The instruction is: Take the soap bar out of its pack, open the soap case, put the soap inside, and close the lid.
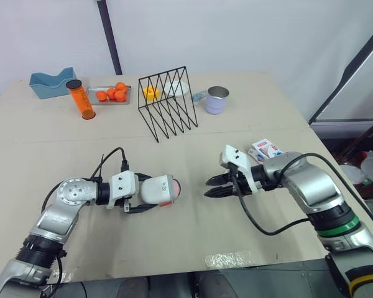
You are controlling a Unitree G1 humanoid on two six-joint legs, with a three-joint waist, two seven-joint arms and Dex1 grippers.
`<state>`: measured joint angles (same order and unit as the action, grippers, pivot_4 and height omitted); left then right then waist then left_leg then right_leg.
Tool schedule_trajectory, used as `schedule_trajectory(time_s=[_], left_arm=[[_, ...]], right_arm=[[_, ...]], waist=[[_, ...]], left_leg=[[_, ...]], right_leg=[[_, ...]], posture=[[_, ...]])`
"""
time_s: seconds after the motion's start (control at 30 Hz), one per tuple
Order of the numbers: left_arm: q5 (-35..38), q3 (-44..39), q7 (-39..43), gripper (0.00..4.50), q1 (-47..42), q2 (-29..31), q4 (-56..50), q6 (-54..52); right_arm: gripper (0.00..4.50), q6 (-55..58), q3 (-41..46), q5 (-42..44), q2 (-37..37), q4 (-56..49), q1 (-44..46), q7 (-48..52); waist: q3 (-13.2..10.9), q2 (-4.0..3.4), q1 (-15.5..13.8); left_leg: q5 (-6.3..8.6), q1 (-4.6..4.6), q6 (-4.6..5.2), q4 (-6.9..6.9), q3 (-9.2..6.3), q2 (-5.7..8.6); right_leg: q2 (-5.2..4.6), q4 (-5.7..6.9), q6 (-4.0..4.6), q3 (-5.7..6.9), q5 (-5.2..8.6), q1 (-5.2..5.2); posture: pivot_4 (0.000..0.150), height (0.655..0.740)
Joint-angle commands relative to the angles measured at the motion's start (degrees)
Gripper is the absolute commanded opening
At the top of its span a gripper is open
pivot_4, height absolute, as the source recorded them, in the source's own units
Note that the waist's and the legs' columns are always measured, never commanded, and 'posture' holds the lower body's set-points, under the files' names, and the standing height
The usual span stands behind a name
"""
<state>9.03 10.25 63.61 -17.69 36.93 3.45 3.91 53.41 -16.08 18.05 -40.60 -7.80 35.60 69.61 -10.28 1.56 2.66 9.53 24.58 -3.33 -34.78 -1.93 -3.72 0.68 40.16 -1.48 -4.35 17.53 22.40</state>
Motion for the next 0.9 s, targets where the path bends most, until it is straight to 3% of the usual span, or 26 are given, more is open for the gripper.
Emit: schedule_trajectory(time_s=[0.03,0.07,0.17,0.43,0.9], left_arm=[[0.79,-1.83,-2.44,3.47,0.50,-1.12,-3.49,1.97],[0.61,-1.77,-3.01,3.47,0.60,-1.40,-3.85,2.43],[0.52,-1.62,-4.20,3.47,1.22,-1.92,-5.26,3.12],[1.10,-1.48,-4.57,3.47,3.10,-1.62,-8.31,2.31],[1.35,-1.01,-4.00,3.47,3.79,-1.09,-10.41,-0.17]], right_arm=[[3.02,18.63,4.29,9.61,0.47,-4.55,1.41,-1.60],[3.84,23.30,5.36,11.55,1.36,-4.58,2.00,-2.74],[4.47,35.79,8.76,15.57,4.48,-2.01,3.93,-5.13],[4.47,39.09,11.58,26.97,7.82,7.98,7.63,-15.16],[4.47,39.09,14.85,32.87,17.95,12.91,9.71,-31.78]], waist=[[0.00,0.00,0.01],[0.00,0.00,0.02],[0.00,0.00,0.05],[0.00,0.00,0.03],[0.00,0.00,0.09]], left_leg=[[0.00,0.00,0.00,0.00,0.00,0.00],[0.00,0.00,0.00,0.00,0.00,0.00],[0.00,0.00,0.00,0.00,0.00,0.00],[0.01,0.02,0.01,0.00,-0.01,0.03],[0.01,0.05,0.02,0.01,-0.01,0.02]], right_leg=[[0.01,0.00,0.00,0.00,0.00,0.00],[0.01,0.00,0.00,0.00,0.00,0.01],[0.00,0.00,0.01,-0.01,-0.01,0.00],[0.00,-0.01,0.00,-0.01,0.00,0.01],[0.01,-0.01,-0.02,-0.01,0.01,0.03]], posture=[[0.150,0.7400],[0.150,0.7400],[0.150,0.7400],[0.150,0.7400],[0.150,0.7400]])
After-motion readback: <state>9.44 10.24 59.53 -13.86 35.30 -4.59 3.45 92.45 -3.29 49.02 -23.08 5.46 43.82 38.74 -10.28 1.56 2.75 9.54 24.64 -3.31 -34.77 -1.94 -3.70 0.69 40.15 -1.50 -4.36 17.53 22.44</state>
